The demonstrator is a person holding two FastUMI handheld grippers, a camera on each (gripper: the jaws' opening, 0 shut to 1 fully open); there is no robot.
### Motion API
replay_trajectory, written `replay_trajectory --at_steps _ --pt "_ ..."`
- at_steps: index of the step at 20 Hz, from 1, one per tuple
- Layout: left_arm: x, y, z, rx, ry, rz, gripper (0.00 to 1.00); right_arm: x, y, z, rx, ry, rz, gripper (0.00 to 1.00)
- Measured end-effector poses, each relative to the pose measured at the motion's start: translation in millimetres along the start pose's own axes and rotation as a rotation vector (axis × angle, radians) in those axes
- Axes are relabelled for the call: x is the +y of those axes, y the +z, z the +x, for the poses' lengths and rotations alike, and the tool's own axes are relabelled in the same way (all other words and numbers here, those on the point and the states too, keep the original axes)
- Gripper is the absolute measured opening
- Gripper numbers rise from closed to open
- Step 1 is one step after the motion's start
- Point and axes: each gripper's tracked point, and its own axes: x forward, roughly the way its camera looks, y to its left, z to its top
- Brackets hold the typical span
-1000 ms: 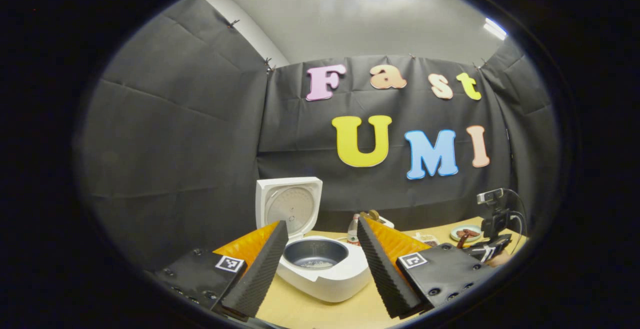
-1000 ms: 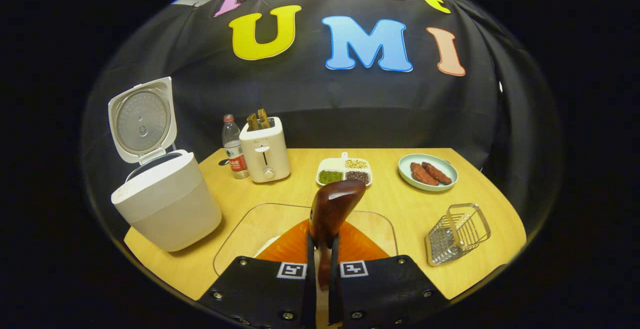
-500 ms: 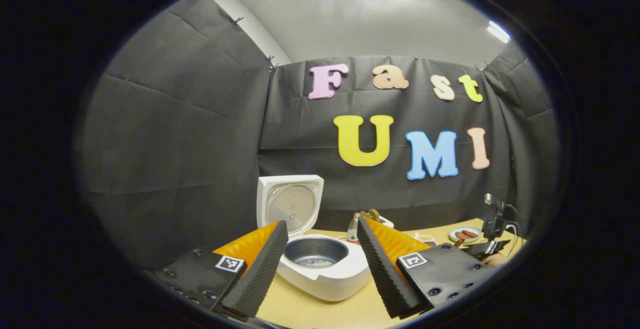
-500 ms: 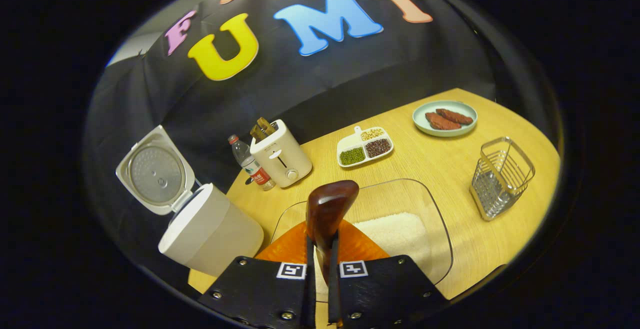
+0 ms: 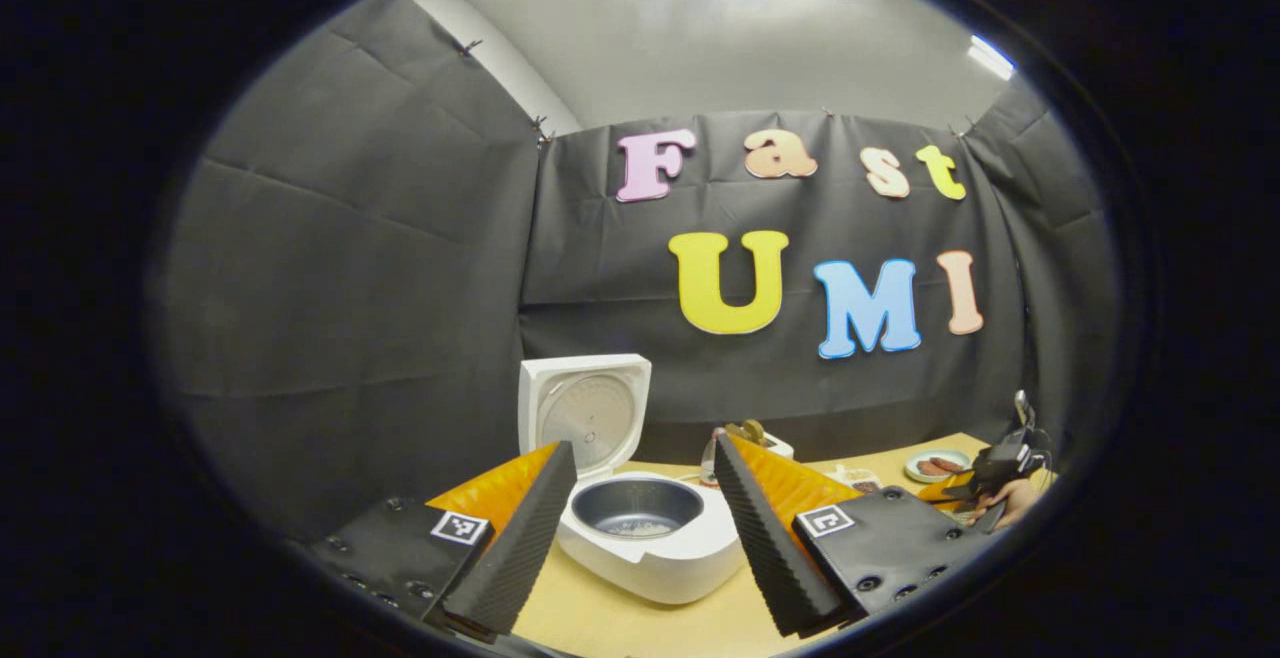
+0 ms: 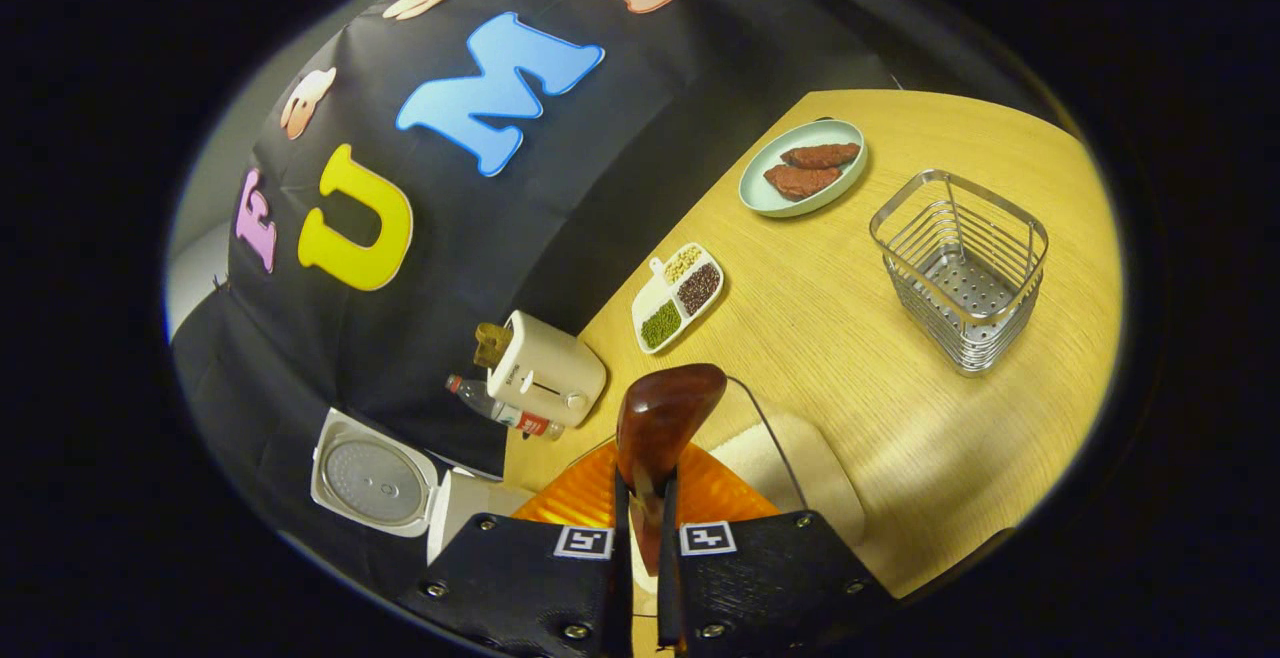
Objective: Close the left gripper, press the button to open the rice cooker; take a wooden spoon from the chopstick holder with the right hand, scoop a spoonful of rice and pour it into the rice cooker, then put the wooden spoon back into the chopstick holder.
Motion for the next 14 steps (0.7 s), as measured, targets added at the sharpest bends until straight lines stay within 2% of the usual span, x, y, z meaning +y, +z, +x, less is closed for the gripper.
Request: replay_trajectory --at_steps 7,14 --pt "-5 -1 4 -0.006 -0.005 -0.027 0.96 44 32 -11 0.0 0.109 0.143 0.1" --pt "7 -9 3 0.005 0.032 -0.028 0.96 120 25 2 0.039 0.222 0.11 0.1"
